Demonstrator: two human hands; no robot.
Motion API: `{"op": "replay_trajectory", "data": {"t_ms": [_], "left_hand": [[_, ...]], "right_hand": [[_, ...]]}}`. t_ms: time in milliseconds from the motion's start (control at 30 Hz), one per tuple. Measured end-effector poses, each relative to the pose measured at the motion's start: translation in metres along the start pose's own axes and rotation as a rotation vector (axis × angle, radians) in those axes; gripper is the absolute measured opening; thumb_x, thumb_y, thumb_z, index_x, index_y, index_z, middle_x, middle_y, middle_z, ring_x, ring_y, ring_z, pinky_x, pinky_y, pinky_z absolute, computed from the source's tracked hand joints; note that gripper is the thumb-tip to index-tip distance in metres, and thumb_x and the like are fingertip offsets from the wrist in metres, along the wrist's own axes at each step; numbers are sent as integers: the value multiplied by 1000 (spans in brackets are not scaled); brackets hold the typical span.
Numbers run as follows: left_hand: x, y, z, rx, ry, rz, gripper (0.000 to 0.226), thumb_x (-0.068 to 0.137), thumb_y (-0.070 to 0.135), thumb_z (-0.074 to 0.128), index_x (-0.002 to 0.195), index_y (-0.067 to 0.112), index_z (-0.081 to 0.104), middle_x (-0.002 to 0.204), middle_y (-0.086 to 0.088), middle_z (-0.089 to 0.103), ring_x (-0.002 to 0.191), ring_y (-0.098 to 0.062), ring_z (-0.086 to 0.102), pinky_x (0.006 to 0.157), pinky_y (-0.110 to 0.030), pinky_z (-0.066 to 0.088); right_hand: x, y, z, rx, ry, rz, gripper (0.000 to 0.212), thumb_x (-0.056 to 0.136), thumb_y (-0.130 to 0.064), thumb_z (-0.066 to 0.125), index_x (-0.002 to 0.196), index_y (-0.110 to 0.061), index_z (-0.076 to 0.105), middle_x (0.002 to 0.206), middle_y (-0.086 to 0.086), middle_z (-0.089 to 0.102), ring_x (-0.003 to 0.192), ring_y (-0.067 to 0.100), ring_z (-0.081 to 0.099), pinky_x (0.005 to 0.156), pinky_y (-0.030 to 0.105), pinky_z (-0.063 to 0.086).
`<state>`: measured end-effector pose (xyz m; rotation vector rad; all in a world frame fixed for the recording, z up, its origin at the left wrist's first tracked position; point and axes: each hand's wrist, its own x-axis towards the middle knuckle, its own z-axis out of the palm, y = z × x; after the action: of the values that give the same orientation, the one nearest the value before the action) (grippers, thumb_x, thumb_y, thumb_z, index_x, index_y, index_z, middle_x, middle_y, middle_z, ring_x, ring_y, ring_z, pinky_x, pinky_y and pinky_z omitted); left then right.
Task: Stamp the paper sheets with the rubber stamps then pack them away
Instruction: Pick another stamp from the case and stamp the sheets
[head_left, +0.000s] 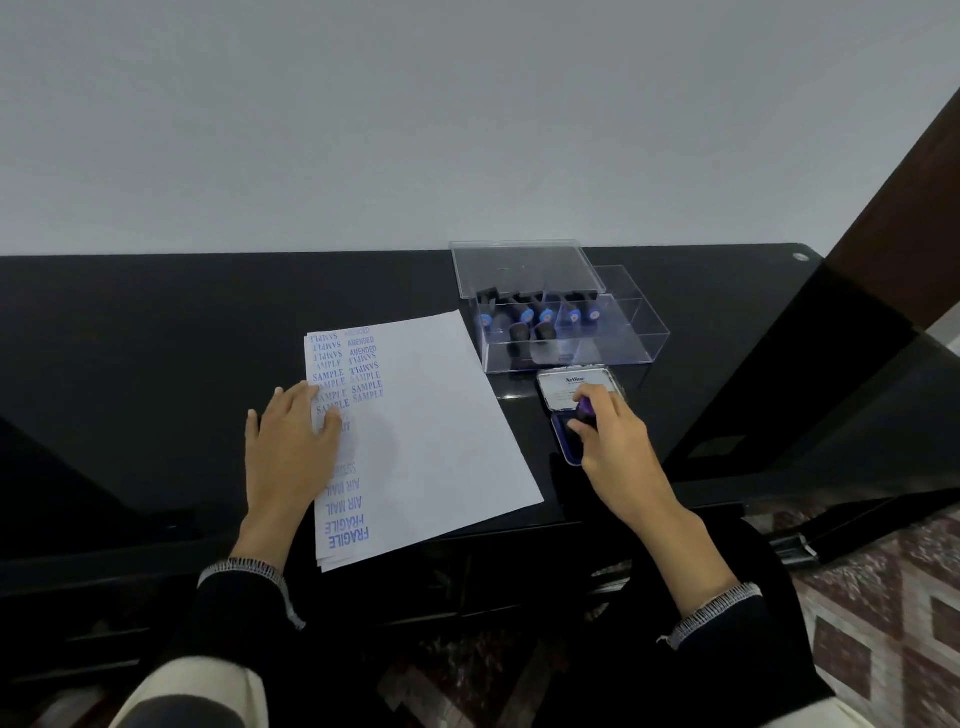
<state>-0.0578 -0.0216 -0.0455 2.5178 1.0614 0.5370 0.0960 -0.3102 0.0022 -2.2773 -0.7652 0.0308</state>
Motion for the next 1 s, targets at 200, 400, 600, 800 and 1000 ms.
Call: {"op": "replay_trajectory", "data": {"t_ms": [200,400,600,800,1000], "left_hand": [[0,-1,1,-2,-1,0,46,99,33,43,139,11,44,148,-4,41,144,-24,25,119,-48,9],[0,-1,2,4,-6,0,48,99,34,41,141,10,43,149,-4,40,144,-23,24,119,-47,9],[-1,-1,2,2,-8,0,48,100,34,41,142,10,42,150,-4,39,145,-23,24,119,-47,9],[-1,-2,3,-6,-13,-10,49,100,34,41,143,11,41,151,-3,38,145,-21,22,119,-46,7],[-3,2,-2,-44,-14,-20,47,101,30,40,143,10,42,151,-3,37,145,-20,22,120,-44,7]], "right_hand": [[3,-2,-1,-41,-33,-4,28,88,9,52,100,-15,43,98,1,50,94,12,56,67,26,47],[11,-5,0,-58,-91,79,27,85,11,51,98,-10,39,99,5,50,107,17,61,52,13,35],[10,0,10,-52,-52,73,38,80,13,58,94,-15,37,102,3,51,107,20,62,61,24,51],[7,0,17,-59,7,43,46,77,15,61,94,-19,36,101,-1,49,105,21,62,70,31,55],[13,-9,7,-117,-74,55,30,83,9,56,97,-12,39,101,6,51,95,19,59,64,28,46]]}}
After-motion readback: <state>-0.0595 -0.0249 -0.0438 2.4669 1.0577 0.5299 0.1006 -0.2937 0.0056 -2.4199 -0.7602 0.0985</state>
